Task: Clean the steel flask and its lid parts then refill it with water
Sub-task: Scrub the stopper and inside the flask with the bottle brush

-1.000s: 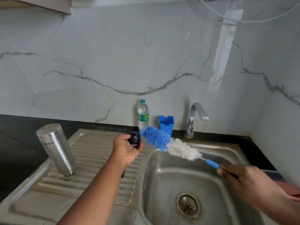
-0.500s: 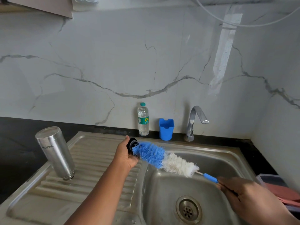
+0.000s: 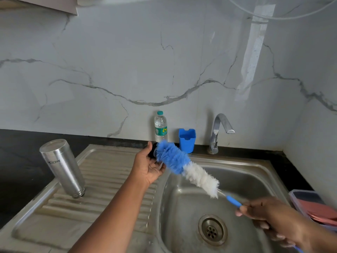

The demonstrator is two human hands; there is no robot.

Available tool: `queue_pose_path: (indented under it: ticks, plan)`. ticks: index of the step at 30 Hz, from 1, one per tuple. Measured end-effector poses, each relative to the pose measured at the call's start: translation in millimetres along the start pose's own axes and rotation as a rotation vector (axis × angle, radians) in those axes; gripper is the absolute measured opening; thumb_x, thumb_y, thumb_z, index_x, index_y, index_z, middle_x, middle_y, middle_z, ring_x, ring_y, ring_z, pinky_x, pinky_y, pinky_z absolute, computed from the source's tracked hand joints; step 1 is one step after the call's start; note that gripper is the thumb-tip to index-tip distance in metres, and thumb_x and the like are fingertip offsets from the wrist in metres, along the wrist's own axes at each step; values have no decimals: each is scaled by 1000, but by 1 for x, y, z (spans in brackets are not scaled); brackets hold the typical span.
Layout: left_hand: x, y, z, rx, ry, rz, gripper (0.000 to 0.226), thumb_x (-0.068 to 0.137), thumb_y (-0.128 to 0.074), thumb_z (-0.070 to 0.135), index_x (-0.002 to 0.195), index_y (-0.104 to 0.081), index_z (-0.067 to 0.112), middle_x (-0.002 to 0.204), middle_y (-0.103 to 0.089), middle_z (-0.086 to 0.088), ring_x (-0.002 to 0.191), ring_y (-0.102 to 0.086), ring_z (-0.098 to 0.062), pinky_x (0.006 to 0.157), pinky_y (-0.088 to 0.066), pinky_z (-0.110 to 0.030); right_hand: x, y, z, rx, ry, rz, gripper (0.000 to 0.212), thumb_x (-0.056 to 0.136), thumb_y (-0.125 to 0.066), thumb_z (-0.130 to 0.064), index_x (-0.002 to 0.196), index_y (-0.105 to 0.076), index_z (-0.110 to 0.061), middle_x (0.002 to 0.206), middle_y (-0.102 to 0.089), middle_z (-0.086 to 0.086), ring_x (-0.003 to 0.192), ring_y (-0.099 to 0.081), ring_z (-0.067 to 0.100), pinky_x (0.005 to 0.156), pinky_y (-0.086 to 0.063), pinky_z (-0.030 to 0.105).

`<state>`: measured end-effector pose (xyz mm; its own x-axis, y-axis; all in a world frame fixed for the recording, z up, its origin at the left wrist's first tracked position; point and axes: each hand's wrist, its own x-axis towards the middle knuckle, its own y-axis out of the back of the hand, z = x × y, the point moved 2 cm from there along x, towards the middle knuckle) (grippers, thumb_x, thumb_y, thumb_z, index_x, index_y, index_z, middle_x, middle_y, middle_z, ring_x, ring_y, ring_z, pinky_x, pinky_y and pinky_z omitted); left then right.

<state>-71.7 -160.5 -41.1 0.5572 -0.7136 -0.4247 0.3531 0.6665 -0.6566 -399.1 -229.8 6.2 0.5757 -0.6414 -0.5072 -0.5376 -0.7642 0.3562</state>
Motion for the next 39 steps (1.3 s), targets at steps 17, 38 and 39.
queue_pose_path:
  ticks: [17,38,39]
  plan:
    - [-9,30,5,612,-444,64,30,81,-75,2,108,-67,14,90,-74,3,88,-68,-12,79,-51,-26,5,-9,-37,-401,275,154,20,89,-64,-39,73,-72,-47,53,-47,-2,49,-40,12,51,-33,25]
    - [-6,77,38,-129,-26,185,20,83,-69,25,93,-62,9,93,-62,-11,81,-59,-21,72,-52,-28,3,-62,-21,-740,533,468,4,82,-69,-41,82,-67,-44,64,-62,-17,63,-60,0,53,-47,14]
    - [-5,77,40,-163,-7,159,22,83,-68,25,95,-62,8,99,-62,-14,90,-61,-25,80,-54,-32,2,-69,-21,-747,544,447,5,81,-64,-51,80,-63,-46,64,-61,-16,62,-59,1,53,-47,15]
